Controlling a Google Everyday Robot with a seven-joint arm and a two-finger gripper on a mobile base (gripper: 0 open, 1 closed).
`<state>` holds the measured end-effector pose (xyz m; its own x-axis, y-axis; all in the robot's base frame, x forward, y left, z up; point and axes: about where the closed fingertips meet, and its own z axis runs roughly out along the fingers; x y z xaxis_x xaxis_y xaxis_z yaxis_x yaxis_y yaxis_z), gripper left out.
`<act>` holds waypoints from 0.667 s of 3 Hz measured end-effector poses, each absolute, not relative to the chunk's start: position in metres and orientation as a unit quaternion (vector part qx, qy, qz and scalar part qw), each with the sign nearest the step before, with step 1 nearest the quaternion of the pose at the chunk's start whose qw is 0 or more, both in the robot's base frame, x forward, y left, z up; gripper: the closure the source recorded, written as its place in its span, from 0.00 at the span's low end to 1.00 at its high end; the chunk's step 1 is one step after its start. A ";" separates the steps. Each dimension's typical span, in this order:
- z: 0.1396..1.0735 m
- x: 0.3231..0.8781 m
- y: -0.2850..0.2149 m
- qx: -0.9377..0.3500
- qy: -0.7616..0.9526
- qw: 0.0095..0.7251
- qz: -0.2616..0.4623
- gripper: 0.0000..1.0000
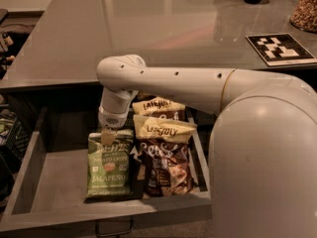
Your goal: Pick green jalapeno chip bag from top drawer and place on counter
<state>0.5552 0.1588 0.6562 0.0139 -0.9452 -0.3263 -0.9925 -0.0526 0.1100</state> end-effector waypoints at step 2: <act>0.713 0.518 0.162 -0.710 0.667 0.120 0.191 1.00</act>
Offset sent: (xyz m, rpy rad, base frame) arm -0.0607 0.0011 0.1082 0.1952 -0.0469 0.0202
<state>0.5180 0.1619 0.7134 0.0370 -0.9011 -0.4319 -0.9932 -0.0810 0.0839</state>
